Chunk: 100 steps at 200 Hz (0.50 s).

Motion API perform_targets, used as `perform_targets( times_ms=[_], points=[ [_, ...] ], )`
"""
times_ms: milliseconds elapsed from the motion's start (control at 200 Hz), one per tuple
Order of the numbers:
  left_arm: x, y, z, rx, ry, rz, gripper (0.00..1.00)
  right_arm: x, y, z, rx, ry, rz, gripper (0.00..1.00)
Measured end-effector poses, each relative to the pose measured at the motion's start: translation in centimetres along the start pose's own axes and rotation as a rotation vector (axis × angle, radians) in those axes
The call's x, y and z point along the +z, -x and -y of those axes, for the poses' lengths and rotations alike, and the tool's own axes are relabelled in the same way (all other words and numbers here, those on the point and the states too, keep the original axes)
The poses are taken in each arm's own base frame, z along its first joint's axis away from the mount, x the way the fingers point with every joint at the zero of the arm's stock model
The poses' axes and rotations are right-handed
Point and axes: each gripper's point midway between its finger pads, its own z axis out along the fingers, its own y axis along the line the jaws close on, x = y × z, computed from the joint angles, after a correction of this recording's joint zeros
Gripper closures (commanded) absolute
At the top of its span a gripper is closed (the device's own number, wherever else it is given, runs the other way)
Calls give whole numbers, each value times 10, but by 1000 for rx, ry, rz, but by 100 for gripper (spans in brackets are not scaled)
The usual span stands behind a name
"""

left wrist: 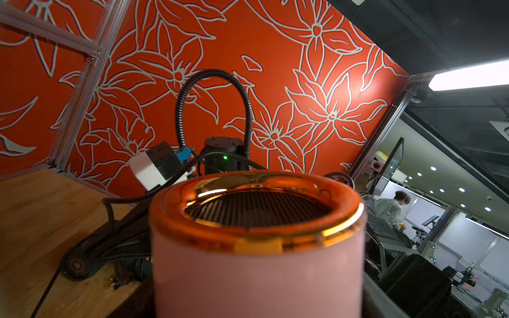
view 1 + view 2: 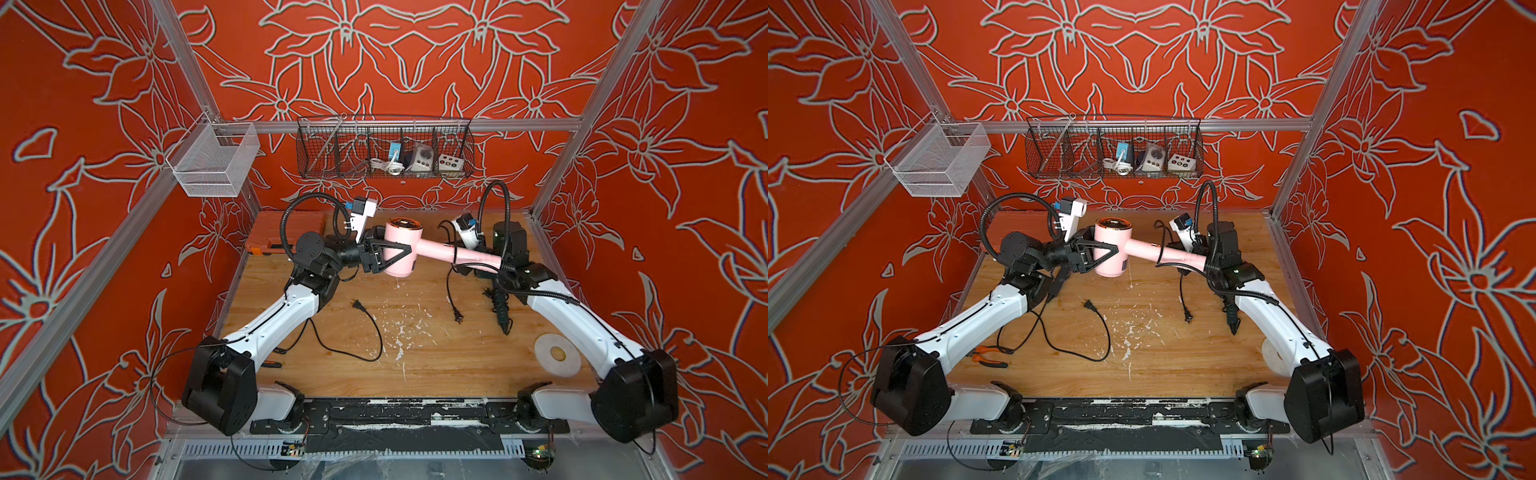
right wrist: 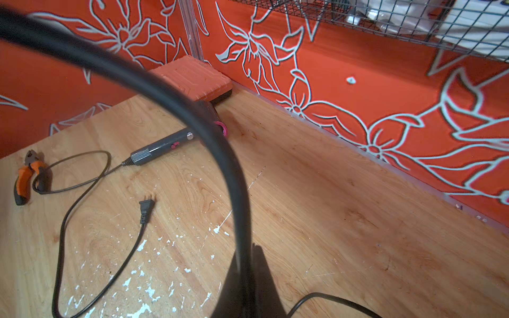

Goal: Wrap the cord around the hair dryer
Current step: Wrap the power cord around the hair dryer.

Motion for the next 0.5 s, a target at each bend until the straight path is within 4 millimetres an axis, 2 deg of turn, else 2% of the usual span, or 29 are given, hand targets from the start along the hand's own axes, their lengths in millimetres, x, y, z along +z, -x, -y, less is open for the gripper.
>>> perform_targets(
  times_ms=[150, 320, 500],
  points=[
    [3, 12, -10, 2, 26, 53, 100, -11, 9, -2, 30, -19, 62, 100],
    [10, 37, -17, 23, 24, 131, 100, -19, 16, -5, 63, -23, 120, 100],
    [16, 54, -33, 13, 21, 202, 100, -18, 0, -11, 108, -14, 122, 100]
  ],
)
